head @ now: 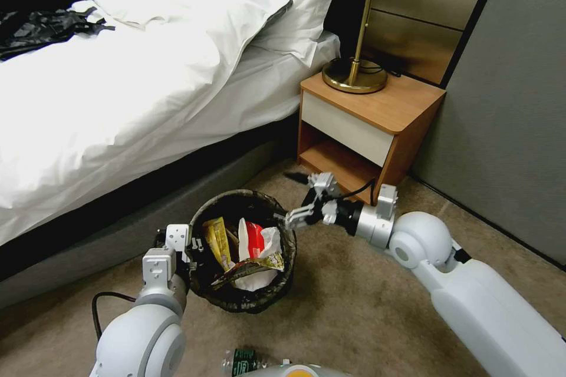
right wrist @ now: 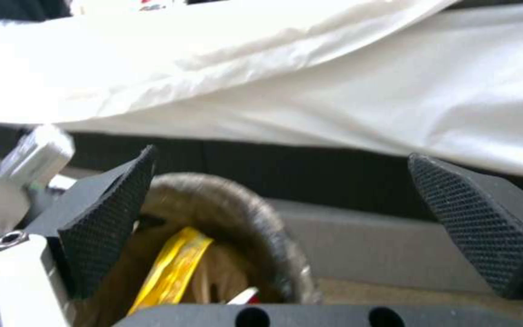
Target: Pick up the trash bin, then pick up the garbage from the floor and place it into the trash bin.
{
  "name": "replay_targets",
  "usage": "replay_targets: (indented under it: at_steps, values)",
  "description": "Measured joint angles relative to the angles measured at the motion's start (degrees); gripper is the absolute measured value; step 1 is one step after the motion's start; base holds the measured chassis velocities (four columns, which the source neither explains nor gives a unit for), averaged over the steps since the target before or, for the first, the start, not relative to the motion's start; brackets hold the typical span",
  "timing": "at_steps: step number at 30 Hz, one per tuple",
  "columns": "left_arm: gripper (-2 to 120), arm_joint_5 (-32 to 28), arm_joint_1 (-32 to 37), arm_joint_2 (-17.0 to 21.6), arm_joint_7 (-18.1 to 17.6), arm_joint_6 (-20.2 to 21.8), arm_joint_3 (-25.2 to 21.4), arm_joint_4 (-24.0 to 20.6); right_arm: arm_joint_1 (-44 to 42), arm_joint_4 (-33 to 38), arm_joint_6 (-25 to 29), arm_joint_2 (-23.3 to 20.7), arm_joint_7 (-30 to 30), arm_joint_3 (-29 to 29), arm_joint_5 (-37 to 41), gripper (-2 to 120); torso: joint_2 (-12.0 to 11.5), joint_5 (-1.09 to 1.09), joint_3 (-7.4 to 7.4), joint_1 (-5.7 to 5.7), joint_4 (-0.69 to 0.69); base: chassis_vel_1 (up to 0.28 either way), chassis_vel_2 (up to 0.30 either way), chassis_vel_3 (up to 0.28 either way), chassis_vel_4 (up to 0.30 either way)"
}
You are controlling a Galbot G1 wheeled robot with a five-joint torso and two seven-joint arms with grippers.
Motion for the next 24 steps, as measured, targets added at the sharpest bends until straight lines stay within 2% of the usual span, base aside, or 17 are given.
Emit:
replay_targets:
  at_steps: [7,9,11,12,13,16,17,19,21,22,23,24]
  values:
    - [0,0.0,0.0,0.1,0.0,0.0,0.0,0.0,-0.2,2.1,0.5,0.3,2.1,4.8,1.4,100,0.0,0.0,0.0,0.0,0.0,0.0,0.0,0.0,0.0]
    - [0,0.0,0.0,0.0,0.0,0.0,0.0,0.0,-0.4,3.2,0.9,0.5,3.7,6.4,1.7,100,0.0,0.0,0.0,0.0,0.0,0.0,0.0,0.0,0.0]
    - [0,0.0,0.1,0.1,0.0,0.0,-0.1,0.0,-1.4,5.3,1.2,1.2,7.8,9.3,0.4,100,0.0,0.0,0.0,0.0,0.0,0.0,0.0,0.0,0.0]
    - [0,-0.1,0.1,0.1,0.0,0.0,-0.1,-0.1,-2.3,6.3,1.7,2.0,11.2,11.6,-3.0,100,0.0,-0.01,0.0,0.0,0.0,0.0,0.0,0.0,0.0]
    - [0,-0.1,0.1,0.1,0.0,0.0,-0.1,-0.1,-2.3,6.3,1.7,2.0,11.2,11.6,-3.0,100,0.0,-0.01,0.0,0.0,0.0,0.0,0.0,0.0,0.0]
    - [0,-0.1,0.0,-0.3,0.1,0.0,0.1,-0.1,-5.9,8.3,3.4,4.5,15.5,18.0,-10.2,100,0.0,0.0,0.0,0.0,0.01,0.0,0.0,0.0,0.0]
    - [0,-0.1,0.0,-0.3,0.1,0.0,0.1,-0.1,-5.9,8.3,3.4,4.5,15.5,18.0,-10.2,100,0.0,0.0,0.0,0.0,0.01,0.0,0.0,0.0,0.0]
    - [0,0.2,0.0,-0.3,0.3,0.0,0.2,-0.3,-10.6,10.0,4.4,6.4,18.0,22.9,-15.4,100,0.0,-0.01,0.0,0.0,0.01,0.0,0.0,0.0,0.0]
    - [0,0.2,0.0,-0.3,0.4,0.0,0.2,-0.3,-11.9,10.1,4.9,7.1,18.3,24.1,-17.4,100,0.0,-0.02,0.0,0.0,-0.01,0.0,0.0,0.0,0.0]
    - [0,0.3,0.0,-0.2,0.4,0.0,0.2,-0.4,-14.9,10.1,6.7,9.3,19.4,26.6,-23.3,100,0.0,0.0,0.0,0.0,0.01,0.0,0.0,0.0,0.0]
    - [0,0.3,0.0,-0.2,0.4,0.0,0.2,-0.4,-14.9,10.1,6.7,9.3,19.4,26.6,-23.3,100,0.0,0.0,0.0,0.0,0.01,0.0,0.0,0.0,0.0]
    - [0,0.3,0.0,-0.1,0.5,0.0,0.2,-0.5,-17.8,10.1,8.5,12.1,20.3,29.0,-28.1,100,0.0,0.01,0.0,0.0,-0.01,0.0,0.0,0.0,0.0]
